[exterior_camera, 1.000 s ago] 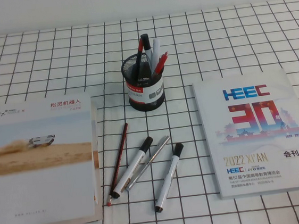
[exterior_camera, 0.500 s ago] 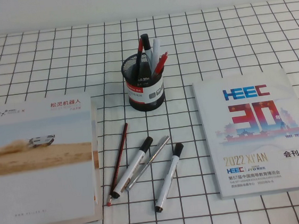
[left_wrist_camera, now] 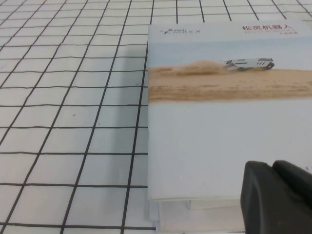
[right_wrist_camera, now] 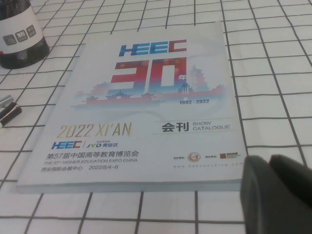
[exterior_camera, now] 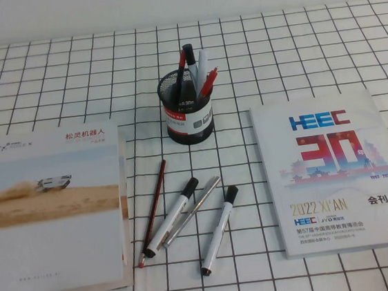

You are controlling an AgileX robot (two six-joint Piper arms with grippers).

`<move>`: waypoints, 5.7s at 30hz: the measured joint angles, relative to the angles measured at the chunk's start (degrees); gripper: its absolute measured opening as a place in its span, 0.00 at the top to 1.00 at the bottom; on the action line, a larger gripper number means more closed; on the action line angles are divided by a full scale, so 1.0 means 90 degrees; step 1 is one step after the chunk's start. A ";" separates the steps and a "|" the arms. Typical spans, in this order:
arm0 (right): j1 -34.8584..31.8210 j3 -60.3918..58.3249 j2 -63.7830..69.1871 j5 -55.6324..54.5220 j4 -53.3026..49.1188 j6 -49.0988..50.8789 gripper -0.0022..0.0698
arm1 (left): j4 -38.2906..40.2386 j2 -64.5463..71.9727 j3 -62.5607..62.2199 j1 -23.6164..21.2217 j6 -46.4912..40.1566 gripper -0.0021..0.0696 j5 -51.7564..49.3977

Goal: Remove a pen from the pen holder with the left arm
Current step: 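Take a marker out of the pen holder and lay it on the table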

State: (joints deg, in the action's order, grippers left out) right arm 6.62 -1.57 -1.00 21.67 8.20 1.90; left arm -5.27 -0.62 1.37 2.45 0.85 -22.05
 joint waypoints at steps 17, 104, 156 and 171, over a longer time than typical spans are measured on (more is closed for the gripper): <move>0.0000 0.0000 0.0000 0.0000 0.0000 0.0000 0.99 | 0.0022 0.0000 0.0000 0.0000 0.0015 0.97 0.0235; 0.0000 0.0000 0.0000 0.0000 0.0000 0.0000 0.99 | -0.0794 1.0912 -0.5951 0.3197 0.0250 0.90 0.6070; 0.0000 0.0000 0.0000 0.0000 0.0000 0.0000 0.99 | -0.2099 1.3291 -0.8438 0.3197 0.0298 0.54 0.5572; 0.0000 0.0000 0.0000 0.0000 0.0000 0.0000 0.99 | -0.2099 1.3384 -0.8592 0.3197 0.0298 0.68 0.5437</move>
State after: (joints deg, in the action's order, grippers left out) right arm 6.62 -1.57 -1.00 21.67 8.20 1.90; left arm -24.16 119.83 -75.96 31.23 3.53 26.89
